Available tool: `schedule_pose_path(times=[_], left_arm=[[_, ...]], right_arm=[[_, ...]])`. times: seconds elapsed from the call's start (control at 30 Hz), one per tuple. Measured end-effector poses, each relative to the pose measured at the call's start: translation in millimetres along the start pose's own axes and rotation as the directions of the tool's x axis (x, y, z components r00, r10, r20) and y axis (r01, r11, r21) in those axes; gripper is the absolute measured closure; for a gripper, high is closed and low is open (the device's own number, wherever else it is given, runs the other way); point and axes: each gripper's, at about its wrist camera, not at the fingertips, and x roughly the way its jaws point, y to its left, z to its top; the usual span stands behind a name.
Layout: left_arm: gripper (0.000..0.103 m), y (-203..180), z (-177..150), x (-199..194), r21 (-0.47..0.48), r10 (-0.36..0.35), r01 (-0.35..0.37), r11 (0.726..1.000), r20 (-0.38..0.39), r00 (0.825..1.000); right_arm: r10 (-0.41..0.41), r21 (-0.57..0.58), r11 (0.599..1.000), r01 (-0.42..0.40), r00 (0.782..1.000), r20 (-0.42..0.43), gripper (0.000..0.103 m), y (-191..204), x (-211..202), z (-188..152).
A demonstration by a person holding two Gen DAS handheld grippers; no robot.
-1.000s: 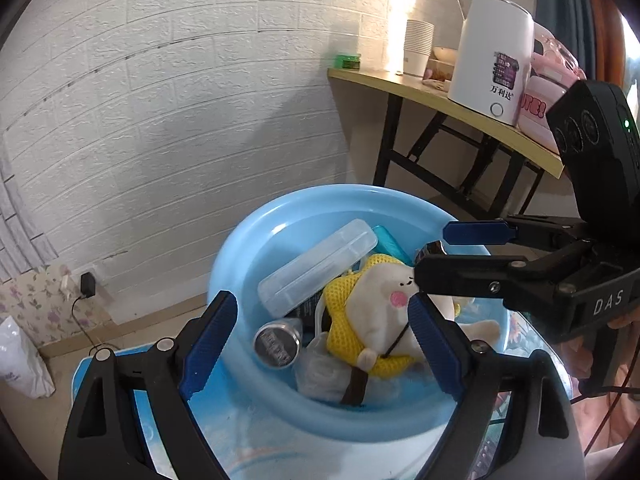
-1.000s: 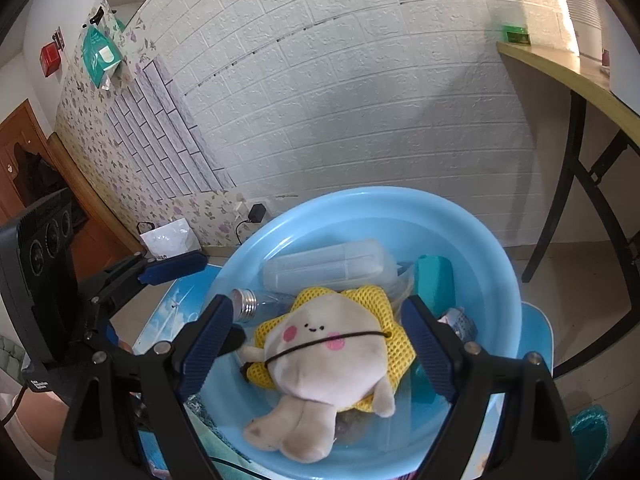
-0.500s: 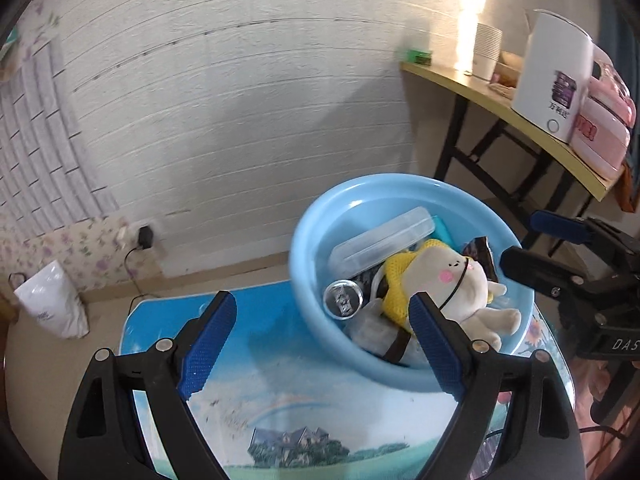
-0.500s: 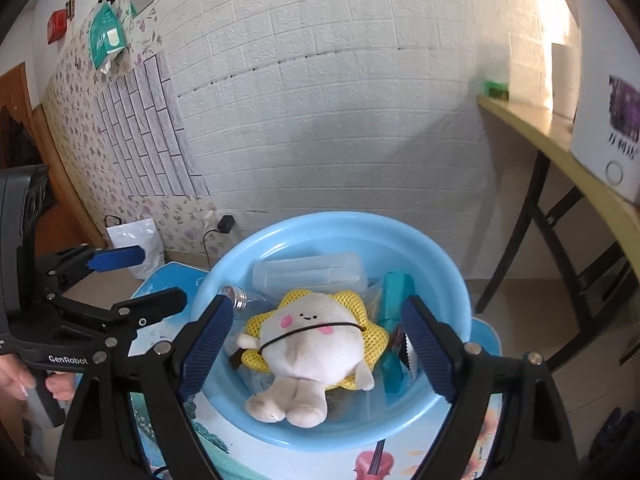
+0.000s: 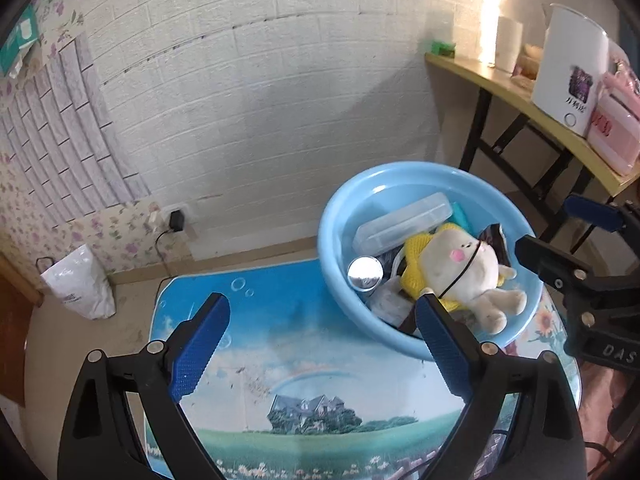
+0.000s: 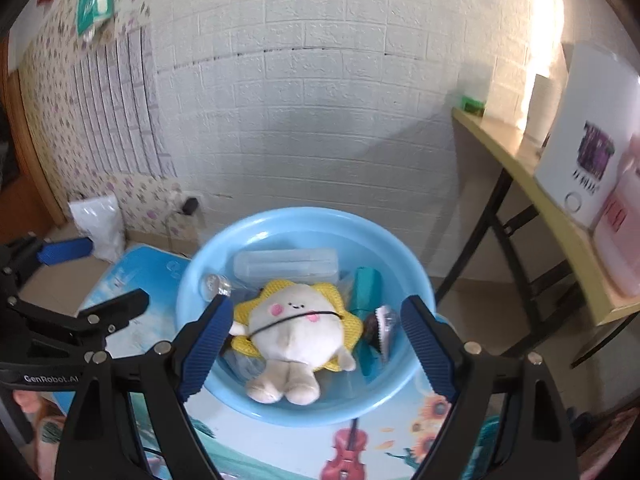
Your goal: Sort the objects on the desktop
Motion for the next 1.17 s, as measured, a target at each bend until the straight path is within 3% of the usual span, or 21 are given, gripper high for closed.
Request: schedule_pose_path(times=[0.2,0.43,0.8,0.97,1.17], left_arm=[[0.006,-9,-3,-3,0.08,0.077,-0.079,0.994,0.022,0.997],[0.006,-2,-2,-9,0.026,-0.008,0.006,1.0,0.05,0.999],[0.006,4,-1,-8,0.008,-0.019,0.019,1.0,0.047,0.999],[0.006,11,-3,-6,-0.045,-0.064,0.065,0.997,0.028,0.998],[0.006,13,-7,-7,-0.04,-0.046,0.048,0.998,0.05,0.998]], right_arm=[[0.034,-0.011,0.999,-0.034,0.999,-0.001,0.016,5,-4,-1],[0.063,0.018,0.998,-0.064,0.998,0.013,0.016,6,-11,3],[0.074,0.018,0.997,-0.074,0.997,0.003,0.016,6,-10,3],[0.073,0.009,0.997,-0.073,0.997,0.001,0.016,9,-10,3],[0.075,0.019,0.997,-0.075,0.997,-0.006,0.016,9,-7,-1]])
